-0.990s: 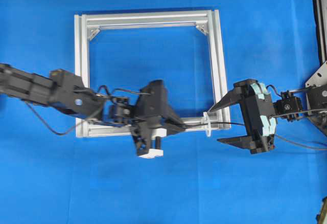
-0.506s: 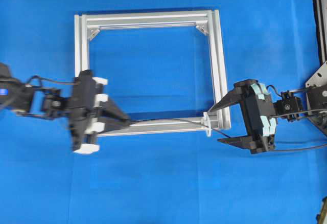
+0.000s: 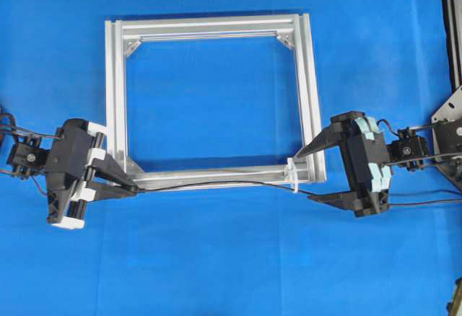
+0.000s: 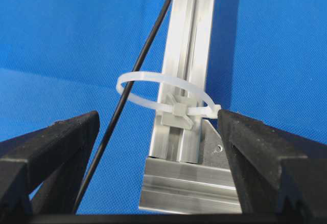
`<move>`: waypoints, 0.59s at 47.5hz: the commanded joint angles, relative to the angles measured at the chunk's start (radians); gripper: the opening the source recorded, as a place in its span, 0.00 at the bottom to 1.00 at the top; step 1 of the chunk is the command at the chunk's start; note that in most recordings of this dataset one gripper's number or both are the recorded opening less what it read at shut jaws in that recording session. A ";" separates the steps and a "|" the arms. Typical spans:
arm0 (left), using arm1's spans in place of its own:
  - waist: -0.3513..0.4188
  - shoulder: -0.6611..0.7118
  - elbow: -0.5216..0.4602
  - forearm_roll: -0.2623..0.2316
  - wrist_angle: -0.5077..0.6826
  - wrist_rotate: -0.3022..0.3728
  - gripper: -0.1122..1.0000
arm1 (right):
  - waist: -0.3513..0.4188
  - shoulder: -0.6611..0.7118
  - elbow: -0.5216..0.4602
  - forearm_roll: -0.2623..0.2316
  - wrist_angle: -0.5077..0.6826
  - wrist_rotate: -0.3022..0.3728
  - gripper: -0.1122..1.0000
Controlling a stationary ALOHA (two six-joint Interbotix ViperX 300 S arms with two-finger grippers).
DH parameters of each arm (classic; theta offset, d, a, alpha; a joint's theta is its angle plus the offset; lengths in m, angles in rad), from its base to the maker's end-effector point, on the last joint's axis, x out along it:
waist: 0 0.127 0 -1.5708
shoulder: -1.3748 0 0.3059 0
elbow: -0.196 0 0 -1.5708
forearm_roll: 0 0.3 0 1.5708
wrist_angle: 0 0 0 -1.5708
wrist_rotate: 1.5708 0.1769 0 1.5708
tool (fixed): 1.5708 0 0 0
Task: Insert the wire through the string loop located on the right side.
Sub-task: 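Pull the cable leftward through the loop with the left gripper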
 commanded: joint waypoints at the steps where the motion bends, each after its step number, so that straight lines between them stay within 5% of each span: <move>1: 0.008 -0.023 0.003 0.002 0.000 0.006 0.17 | -0.002 -0.026 -0.023 0.002 0.012 0.003 0.90; 17: 0.018 -0.023 0.002 0.002 0.075 -0.005 0.19 | -0.002 -0.049 -0.035 0.003 0.051 0.003 0.90; 20: 0.029 -0.023 -0.003 0.002 0.075 -0.012 0.28 | -0.002 -0.049 -0.035 0.003 0.052 0.002 0.90; 28: 0.054 -0.025 -0.002 0.002 0.077 -0.009 0.75 | -0.002 -0.048 -0.035 0.003 0.061 0.002 0.90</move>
